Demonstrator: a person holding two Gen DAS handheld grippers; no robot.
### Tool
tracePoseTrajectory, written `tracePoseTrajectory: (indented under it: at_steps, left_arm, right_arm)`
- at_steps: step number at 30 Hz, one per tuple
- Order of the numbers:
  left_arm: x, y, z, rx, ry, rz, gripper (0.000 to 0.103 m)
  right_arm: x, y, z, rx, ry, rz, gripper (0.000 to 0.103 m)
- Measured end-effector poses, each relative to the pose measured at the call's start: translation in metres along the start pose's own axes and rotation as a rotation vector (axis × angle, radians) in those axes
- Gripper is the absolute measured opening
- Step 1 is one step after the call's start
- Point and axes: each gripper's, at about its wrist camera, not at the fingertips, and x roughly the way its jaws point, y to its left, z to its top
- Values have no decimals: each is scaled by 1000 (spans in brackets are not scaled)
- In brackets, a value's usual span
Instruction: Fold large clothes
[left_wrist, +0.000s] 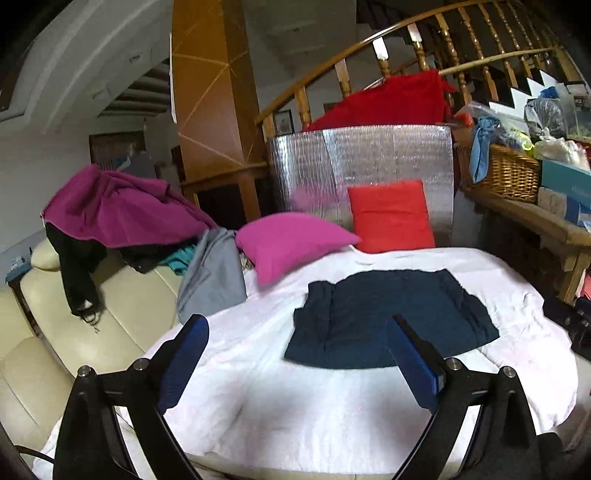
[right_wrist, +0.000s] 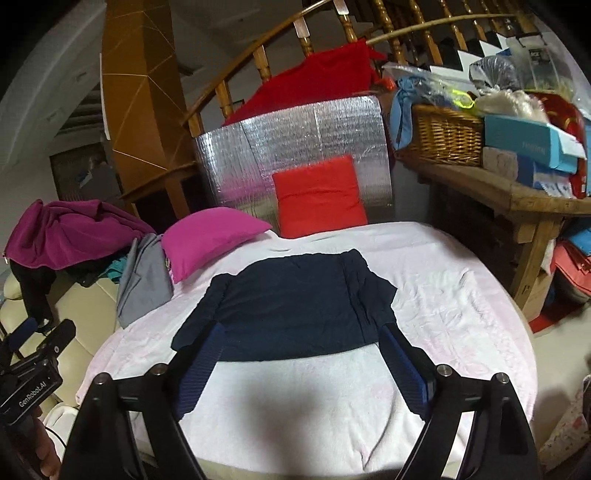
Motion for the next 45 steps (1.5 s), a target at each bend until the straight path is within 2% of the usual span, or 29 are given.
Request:
tracePoseTrajectory:
  at_steps: [11, 16, 27, 37, 45]
  left_arm:
    - [-53, 3, 18, -38, -66, -34, 100]
    - [-57, 7, 17, -46, -80, -17, 101]
    - [-31, 11, 12, -54, -40, -3, 101]
    - [18, 6, 13, -57, 30, 9, 102]
    - [42, 1, 15, -55, 41, 17, 102]
  right_arm:
    - [-54, 24, 0, -59, -58, -65, 88]
    - [-64, 31, 0, -71, -78, -40, 88]
    - [-51, 38, -3, -66, -79, 4, 88]
    - [-9, 38, 7, -107, -32, 39, 89]
    - [15, 27, 17, -114, -31, 77, 88]
